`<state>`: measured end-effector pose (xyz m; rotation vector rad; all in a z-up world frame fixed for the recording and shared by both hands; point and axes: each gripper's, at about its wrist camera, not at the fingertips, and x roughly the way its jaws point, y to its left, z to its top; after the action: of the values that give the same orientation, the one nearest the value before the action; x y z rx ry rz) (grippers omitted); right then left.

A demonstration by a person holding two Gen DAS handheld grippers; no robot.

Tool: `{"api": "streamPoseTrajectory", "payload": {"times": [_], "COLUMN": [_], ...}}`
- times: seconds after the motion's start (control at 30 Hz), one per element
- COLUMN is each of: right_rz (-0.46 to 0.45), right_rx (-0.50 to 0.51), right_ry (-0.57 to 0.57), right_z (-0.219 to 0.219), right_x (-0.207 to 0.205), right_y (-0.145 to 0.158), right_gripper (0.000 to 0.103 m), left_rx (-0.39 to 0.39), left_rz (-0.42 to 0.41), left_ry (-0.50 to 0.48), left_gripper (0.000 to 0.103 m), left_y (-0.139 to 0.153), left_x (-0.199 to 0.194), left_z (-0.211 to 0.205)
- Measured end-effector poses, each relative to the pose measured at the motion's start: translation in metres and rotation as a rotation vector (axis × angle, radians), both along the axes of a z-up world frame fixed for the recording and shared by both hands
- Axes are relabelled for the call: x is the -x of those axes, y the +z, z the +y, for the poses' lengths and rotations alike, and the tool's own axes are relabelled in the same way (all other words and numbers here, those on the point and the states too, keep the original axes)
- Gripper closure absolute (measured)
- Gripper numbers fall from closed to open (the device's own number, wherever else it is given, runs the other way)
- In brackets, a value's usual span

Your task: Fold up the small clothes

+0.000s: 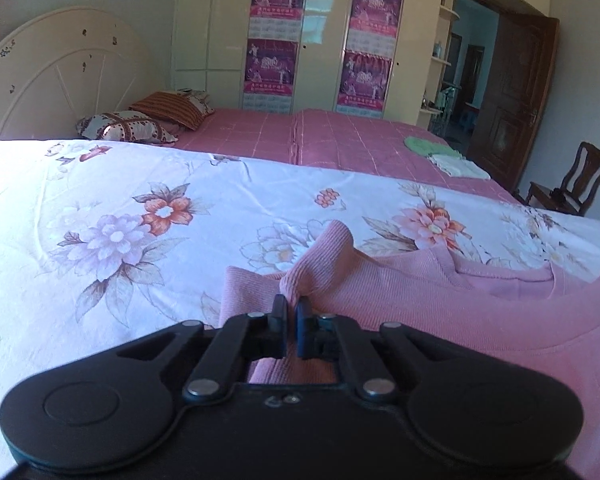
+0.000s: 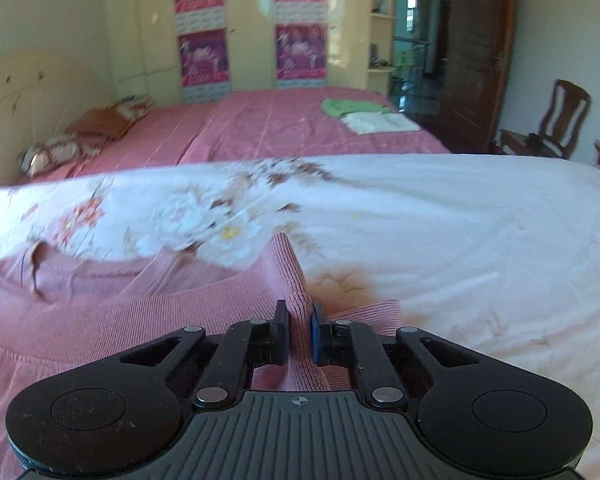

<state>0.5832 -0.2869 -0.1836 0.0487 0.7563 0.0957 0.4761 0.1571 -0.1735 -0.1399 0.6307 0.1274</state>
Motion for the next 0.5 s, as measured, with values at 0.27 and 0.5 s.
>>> {"api": "streamPoseTrajectory", "payload": {"times": [0.27,0.5], "right_rz": [-0.063,0.028], "right_rx": [-0.029,0.022], "right_ry": [-0.088,-0.055], "right_z": [0.006,0.009], "right_x": [-0.003,-0.01], "right_y": [0.006,-0.006], "right_gripper": [0.094,0.093], "left_rx": [0.01,-0.115], "left_rz": [-0.031,0.057], "left_ry": [0.109,0.086], "left_gripper": [0.099,0.09], "left_y": [-0.004,-0.013], "left_x": [-0.012,-0.01], "left_z": [-0.003,-0.009]}}
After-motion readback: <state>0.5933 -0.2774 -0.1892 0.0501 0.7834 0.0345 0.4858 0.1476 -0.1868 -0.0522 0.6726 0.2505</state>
